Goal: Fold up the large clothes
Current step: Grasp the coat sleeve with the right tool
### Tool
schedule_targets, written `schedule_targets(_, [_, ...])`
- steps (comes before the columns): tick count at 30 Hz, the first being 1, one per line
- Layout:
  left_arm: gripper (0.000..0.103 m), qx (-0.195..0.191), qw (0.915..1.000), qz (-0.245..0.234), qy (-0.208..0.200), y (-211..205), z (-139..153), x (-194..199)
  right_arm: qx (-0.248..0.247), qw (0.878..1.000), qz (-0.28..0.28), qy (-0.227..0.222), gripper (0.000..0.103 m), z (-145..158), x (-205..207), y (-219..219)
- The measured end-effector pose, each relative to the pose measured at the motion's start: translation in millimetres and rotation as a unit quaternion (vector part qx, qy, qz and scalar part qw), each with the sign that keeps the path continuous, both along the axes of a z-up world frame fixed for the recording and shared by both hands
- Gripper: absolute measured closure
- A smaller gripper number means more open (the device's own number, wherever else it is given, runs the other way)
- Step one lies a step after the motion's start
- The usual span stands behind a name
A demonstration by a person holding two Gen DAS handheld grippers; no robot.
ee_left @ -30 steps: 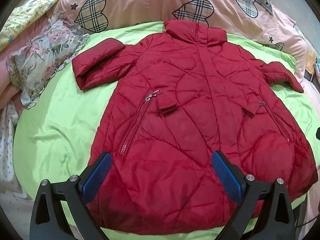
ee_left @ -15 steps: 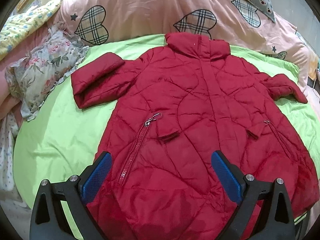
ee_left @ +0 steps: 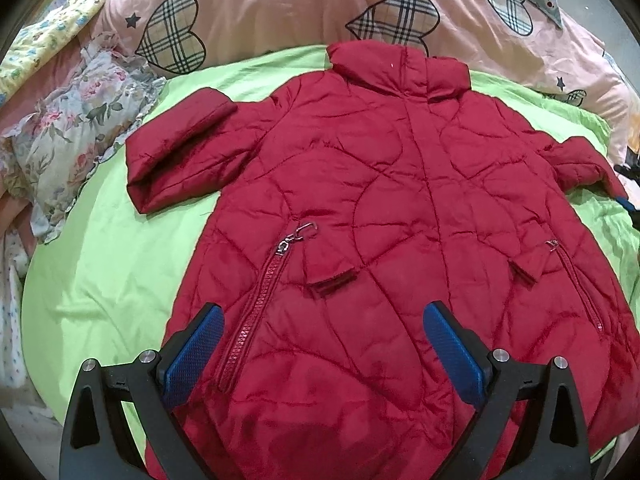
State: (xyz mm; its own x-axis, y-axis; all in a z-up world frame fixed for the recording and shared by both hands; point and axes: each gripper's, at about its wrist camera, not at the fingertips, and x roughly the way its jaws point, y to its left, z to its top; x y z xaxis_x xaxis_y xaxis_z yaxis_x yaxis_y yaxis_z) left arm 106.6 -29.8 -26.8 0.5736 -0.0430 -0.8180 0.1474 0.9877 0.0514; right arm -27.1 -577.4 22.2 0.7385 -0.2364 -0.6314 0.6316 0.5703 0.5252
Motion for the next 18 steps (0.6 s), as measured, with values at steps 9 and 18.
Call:
schedule_targets(9, [0.002, 0.009, 0.9997, -0.001, 0.025, -8.3, -18.0, 19.5, 0.034, 0.997, -0.069, -0.023, 0.051, -31.3, 18.4, -57.1])
schedule_targets(18, [0.002, 0.001, 0.9993, -0.009, 0.035, -15.2, -27.4, 26.7, -0.026, 0.998, -0.049, -0.019, 0.092, 5.9, 25.2, -50.6])
